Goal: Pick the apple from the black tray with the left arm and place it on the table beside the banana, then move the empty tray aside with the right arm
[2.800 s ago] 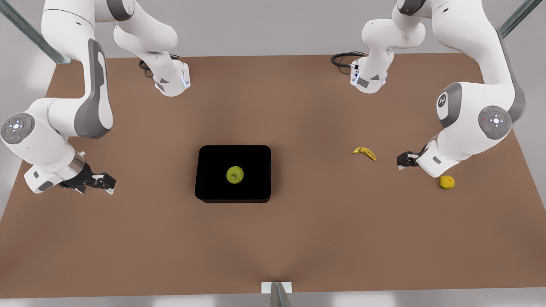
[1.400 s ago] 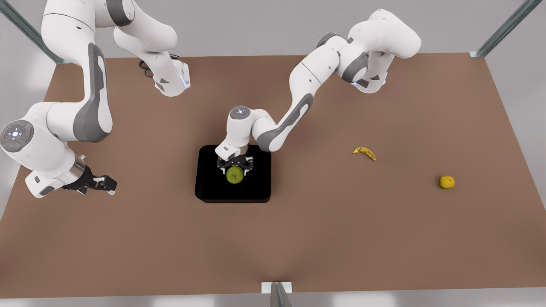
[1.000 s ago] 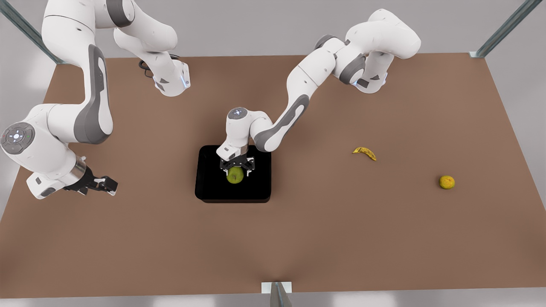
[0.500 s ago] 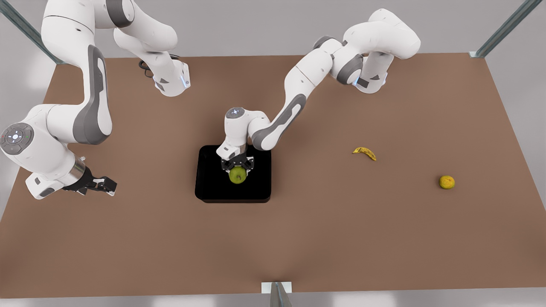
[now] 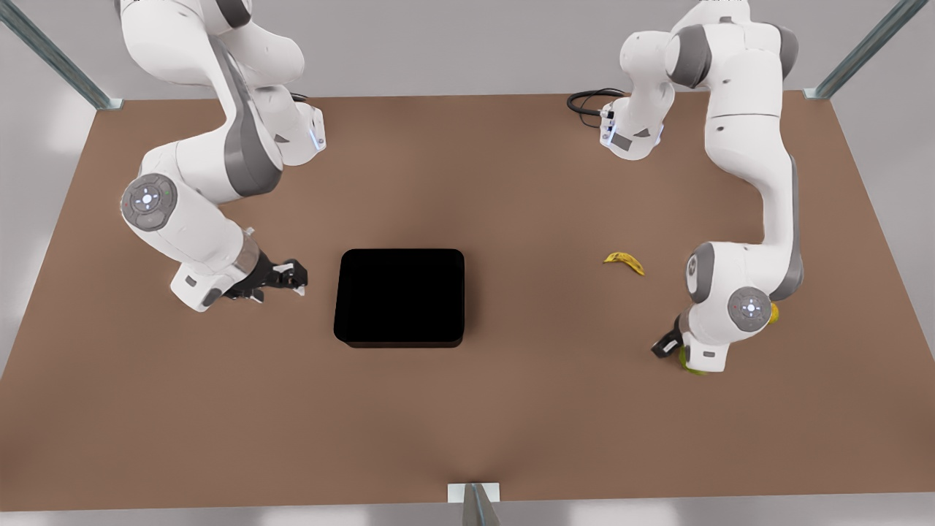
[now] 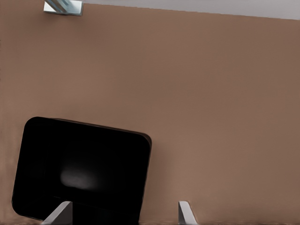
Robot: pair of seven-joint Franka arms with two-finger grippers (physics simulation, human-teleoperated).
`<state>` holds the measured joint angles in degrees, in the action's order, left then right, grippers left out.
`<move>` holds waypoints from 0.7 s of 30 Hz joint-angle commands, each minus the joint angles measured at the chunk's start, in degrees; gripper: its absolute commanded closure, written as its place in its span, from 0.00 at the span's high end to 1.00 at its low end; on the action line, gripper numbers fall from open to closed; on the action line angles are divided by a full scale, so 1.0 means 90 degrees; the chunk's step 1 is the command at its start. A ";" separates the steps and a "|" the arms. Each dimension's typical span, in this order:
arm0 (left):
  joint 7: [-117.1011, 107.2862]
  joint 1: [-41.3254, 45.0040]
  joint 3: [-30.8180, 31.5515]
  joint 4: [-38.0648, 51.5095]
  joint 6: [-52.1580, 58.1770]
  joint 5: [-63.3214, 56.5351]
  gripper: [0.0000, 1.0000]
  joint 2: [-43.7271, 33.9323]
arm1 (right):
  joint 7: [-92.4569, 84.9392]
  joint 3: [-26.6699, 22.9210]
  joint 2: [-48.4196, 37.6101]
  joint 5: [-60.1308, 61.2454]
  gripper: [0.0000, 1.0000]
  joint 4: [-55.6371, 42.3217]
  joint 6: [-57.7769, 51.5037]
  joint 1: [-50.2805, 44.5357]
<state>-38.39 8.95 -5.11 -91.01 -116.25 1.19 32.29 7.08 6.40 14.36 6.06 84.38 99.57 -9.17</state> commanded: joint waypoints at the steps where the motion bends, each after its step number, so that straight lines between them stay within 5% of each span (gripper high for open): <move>1: 0.6239 -0.0096 -0.0018 -0.0103 -0.0306 -0.0064 0.89 0.0191 | 0.1733 0.0031 -0.0023 0.0731 0.93 0.0252 -0.0215 -0.0036; 2: 0.6209 -0.0106 -0.0028 -0.0093 -0.0306 -0.0074 1.00 0.0250 | 0.1859 0.0051 -0.0266 0.0732 0.96 0.0924 0.0496 -0.0143; 5: 0.6190 -0.0164 -0.0057 -0.0035 -0.0229 -0.0084 1.00 0.0221 | 0.2378 0.0187 -0.1000 0.0732 1.00 0.2625 0.2187 -0.0466; 7: 0.5780 -0.0028 -0.0047 0.1917 0.2026 -0.0250 1.00 0.0016 | 0.2378 0.0285 -0.1127 0.0684 1.00 0.2968 0.2598 -0.0485; 8: 0.5059 -0.0028 0.0002 0.2124 0.2408 0.0343 1.00 -0.0499 | 0.2368 0.0285 -0.1224 0.0664 1.00 0.3405 0.3162 -0.0485; 9: 0.4949 -0.0037 -0.0038 0.1402 0.2535 0.0327 1.00 -0.1399 | 0.2290 0.0314 -0.1273 0.0664 1.00 0.3632 0.3536 -0.0485; 10: 0.5271 -0.0116 -0.0047 -0.0442 0.1210 0.0268 1.00 -0.2561 | 0.2066 0.0314 -0.1273 0.0654 1.00 0.3768 0.3701 -0.0475; 13: 0.5203 -0.0028 0.0011 0.0190 0.0914 0.0365 1.00 -0.1830 | 0.1147 0.0256 -0.1215 0.0664 1.00 0.4071 0.4180 -0.0397; 21: 0.5213 0.0138 0.0001 0.0229 0.0914 0.0297 1.00 -0.1781 | -0.0347 -0.0027 -0.0424 0.0645 1.00 0.4179 0.4659 -0.0397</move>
<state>-5.00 10.06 -5.09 -89.01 -107.98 3.94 16.32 12.98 6.17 9.88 11.79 121.90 136.36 -12.38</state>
